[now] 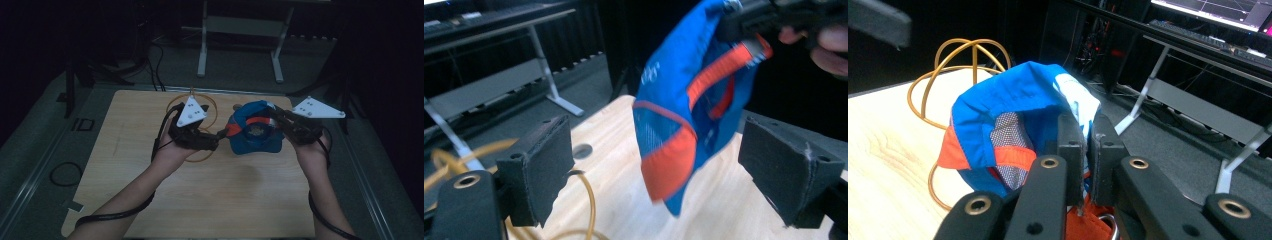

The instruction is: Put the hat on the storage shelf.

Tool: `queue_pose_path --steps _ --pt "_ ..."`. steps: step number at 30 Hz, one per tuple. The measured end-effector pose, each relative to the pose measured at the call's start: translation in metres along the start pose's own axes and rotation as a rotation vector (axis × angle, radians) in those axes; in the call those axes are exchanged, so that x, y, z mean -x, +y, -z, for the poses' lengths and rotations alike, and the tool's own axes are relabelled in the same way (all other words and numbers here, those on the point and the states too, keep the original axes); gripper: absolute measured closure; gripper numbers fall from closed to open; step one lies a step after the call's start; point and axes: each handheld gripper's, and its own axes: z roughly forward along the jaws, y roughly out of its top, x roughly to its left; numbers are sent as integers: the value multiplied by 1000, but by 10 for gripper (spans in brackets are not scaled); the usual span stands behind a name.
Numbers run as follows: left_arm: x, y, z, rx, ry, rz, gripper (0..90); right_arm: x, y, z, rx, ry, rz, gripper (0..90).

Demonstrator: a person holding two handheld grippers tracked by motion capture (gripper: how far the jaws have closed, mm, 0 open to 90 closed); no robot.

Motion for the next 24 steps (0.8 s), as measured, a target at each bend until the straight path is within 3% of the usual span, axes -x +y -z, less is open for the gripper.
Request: queue_pose_path --steps 1,7,9,14,16,19,24 --pt "0 3 -5 -5 -14 -1 148 -1 0 0 1 6 0 860" --pt "5 16 -27 -18 -3 -17 204 -2 0 -3 4 13 5 860" --pt "8 19 -41 -49 -13 -25 217 -5 1 -3 9 22 5 861" --pt "10 22 -60 -94 10 -12 354 -7 2 -4 9 27 17 860" --pt "9 24 -65 -98 -4 -2 408 -7 2 -3 13 24 21 860" --pt "10 25 -70 -86 -41 -20 479 -9 1 -3 11 34 25 860" --pt "13 26 -79 -126 -59 -26 556 -12 0 0 10 48 29 860"
